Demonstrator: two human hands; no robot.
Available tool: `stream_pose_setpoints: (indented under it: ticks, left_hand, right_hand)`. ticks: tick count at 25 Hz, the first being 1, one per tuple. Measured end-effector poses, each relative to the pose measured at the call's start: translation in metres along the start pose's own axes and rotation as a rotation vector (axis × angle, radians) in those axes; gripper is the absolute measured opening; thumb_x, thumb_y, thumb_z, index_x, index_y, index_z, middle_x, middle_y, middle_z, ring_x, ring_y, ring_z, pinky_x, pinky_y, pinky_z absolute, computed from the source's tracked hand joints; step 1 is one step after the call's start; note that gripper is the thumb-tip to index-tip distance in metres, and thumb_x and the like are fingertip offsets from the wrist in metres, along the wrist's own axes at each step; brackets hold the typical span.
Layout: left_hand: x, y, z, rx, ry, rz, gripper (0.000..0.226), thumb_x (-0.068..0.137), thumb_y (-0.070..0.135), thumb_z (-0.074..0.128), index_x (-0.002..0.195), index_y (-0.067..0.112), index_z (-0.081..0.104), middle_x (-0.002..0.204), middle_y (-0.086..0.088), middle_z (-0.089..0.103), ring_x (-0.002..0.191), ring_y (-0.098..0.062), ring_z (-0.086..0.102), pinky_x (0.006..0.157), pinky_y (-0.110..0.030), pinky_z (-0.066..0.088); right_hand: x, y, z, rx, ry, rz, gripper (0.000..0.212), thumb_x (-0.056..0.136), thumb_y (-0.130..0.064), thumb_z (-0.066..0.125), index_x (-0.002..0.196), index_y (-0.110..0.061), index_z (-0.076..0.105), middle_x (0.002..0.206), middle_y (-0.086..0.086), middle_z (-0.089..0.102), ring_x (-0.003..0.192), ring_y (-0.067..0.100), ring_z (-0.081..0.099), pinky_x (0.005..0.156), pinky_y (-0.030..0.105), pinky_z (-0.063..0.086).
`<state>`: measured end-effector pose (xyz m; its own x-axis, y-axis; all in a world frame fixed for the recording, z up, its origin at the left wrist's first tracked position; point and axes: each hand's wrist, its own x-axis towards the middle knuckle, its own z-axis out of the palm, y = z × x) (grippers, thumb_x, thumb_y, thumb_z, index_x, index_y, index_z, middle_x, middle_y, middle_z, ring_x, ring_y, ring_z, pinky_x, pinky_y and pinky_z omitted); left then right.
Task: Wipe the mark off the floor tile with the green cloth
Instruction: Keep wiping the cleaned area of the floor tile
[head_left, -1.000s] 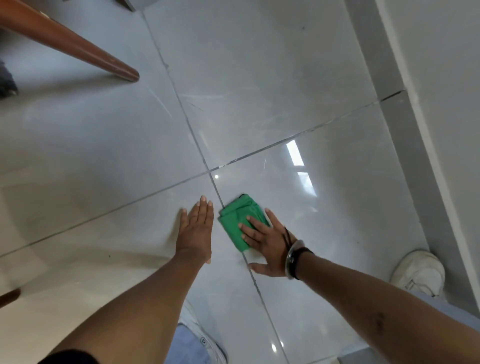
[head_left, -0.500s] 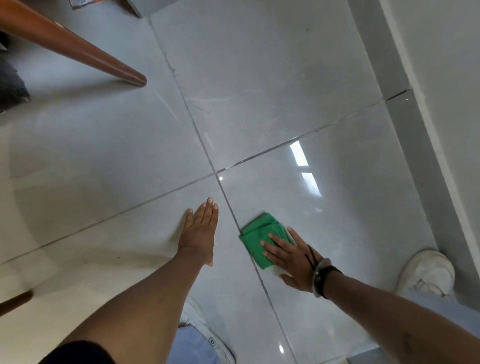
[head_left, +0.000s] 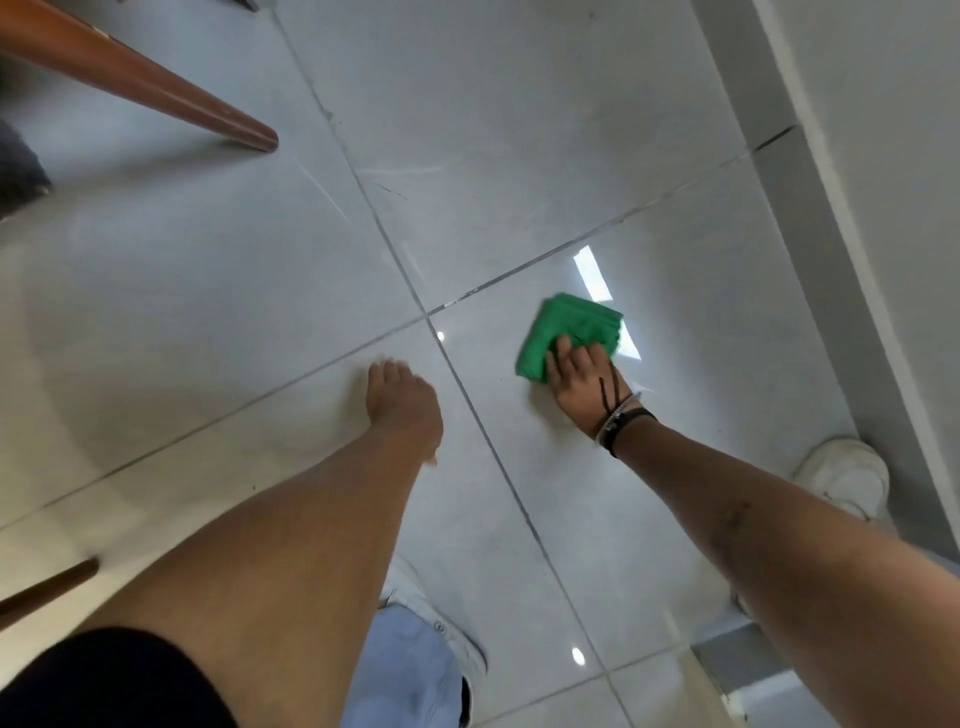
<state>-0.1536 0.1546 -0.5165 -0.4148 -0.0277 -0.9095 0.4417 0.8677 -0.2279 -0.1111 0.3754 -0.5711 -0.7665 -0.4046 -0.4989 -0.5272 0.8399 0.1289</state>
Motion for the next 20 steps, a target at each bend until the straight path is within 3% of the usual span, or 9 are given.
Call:
stream_pose_setpoints:
  ticks: [2,4,6,8,10,12,14,17,20]
  left_hand:
    - [-0.021,0.008,-0.023,-0.242,0.081,-0.081,0.075,0.078,0.046,0.069,0.140,0.014,0.042,0.151,-0.012,0.039,0.142,-0.028,0.029,0.118,-0.043,0.019]
    - [-0.061,0.021,-0.037,-0.651,0.044,-0.144,0.056,0.083,0.038,0.064,0.132,0.017,0.050,0.140,-0.008,0.052,0.132,-0.027,0.044,0.109,-0.039,0.031]
    - [-0.113,0.038,-0.041,-1.052,-0.106,-0.135,0.060,0.087,0.037,0.061,0.139,0.013,0.044,0.146,-0.009,0.048,0.134,-0.029,0.044,0.108,-0.036,0.035]
    - [-0.178,0.038,-0.048,-1.445,-0.205,-0.104,0.064,0.091,0.038,0.057,0.144,0.008,0.038,0.151,-0.011,0.043,0.136,-0.028,0.042,0.108,-0.031,0.034]
    - [-0.241,0.017,-0.063,-1.846,-0.267,-0.041,0.059,0.090,0.044,0.058,0.136,0.008,0.050,0.142,-0.010,0.054,0.129,-0.027,0.051,0.104,-0.032,0.038]
    - [-0.302,-0.018,-0.077,-2.271,-0.310,0.169,0.045,0.088,0.040,0.060,0.123,0.011,0.063,0.127,-0.008,0.067,0.117,-0.023,0.062,0.099,-0.037,0.048]
    - [-0.363,-0.060,-0.084,-2.520,-0.158,0.295,0.030,0.088,0.024,0.060,0.112,0.007,0.067,0.113,-0.011,0.072,0.106,-0.026,0.067,0.087,-0.040,0.057]
    - [-0.435,-0.110,-0.077,-2.483,0.182,0.193,0.021,0.093,0.009,0.054,0.111,0.008,0.065,0.106,-0.011,0.071,0.096,-0.026,0.067,0.081,-0.041,0.056]
    - [-0.483,-0.150,-0.041,-2.343,0.427,-0.004,0.013,0.095,0.008,0.056,0.104,0.015,0.063,0.093,-0.005,0.070,0.081,-0.018,0.067,0.064,-0.029,0.058]
  right_hand:
    - [-0.037,0.003,-0.004,0.047,-0.178,0.058,0.017,0.073,-0.013,0.074,0.089,-0.010,0.075,0.086,0.012,0.075,0.071,0.026,0.068,0.066,0.032,0.055]
    - [-0.078,0.011,-0.028,0.426,-0.467,0.359,0.018,0.081,-0.014,0.061,0.095,-0.014,0.072,0.091,0.008,0.074,0.086,0.028,0.069,0.075,0.032,0.053]
    - [-0.115,0.016,-0.067,1.158,-0.406,0.860,0.015,0.080,-0.009,0.061,0.086,-0.014,0.074,0.078,0.007,0.072,0.079,0.029,0.068,0.065,0.027,0.052]
    - [-0.150,0.022,-0.138,1.754,-0.176,1.100,0.022,0.080,0.009,0.058,0.079,-0.006,0.074,0.058,0.000,0.068,0.065,0.024,0.061,0.051,0.019,0.053]
    - [-0.175,0.028,-0.220,2.161,-0.094,1.000,0.030,0.076,0.018,0.048,0.079,-0.003,0.069,0.056,0.000,0.069,0.065,0.025,0.058,0.052,0.025,0.057]
    - [-0.189,0.031,-0.304,2.426,-0.099,0.786,0.033,0.066,0.010,0.045,0.093,0.004,0.065,0.076,0.015,0.067,0.074,0.030,0.058,0.067,0.036,0.055]
    - [-0.200,0.032,-0.381,2.544,-0.190,0.562,0.052,0.060,0.001,0.041,0.108,0.006,0.059,0.094,0.020,0.060,0.085,0.034,0.056,0.076,0.044,0.050]
    - [-0.206,0.006,-0.472,2.408,-0.332,0.325,0.052,0.067,-0.008,0.045,0.116,0.001,0.058,0.101,0.018,0.064,0.090,0.033,0.061,0.079,0.049,0.053]
    - [-0.205,-0.054,-0.526,1.878,-0.260,0.196,0.024,0.083,-0.012,0.068,0.106,-0.013,0.063,0.096,0.007,0.071,0.081,0.024,0.066,0.061,0.027,0.057]
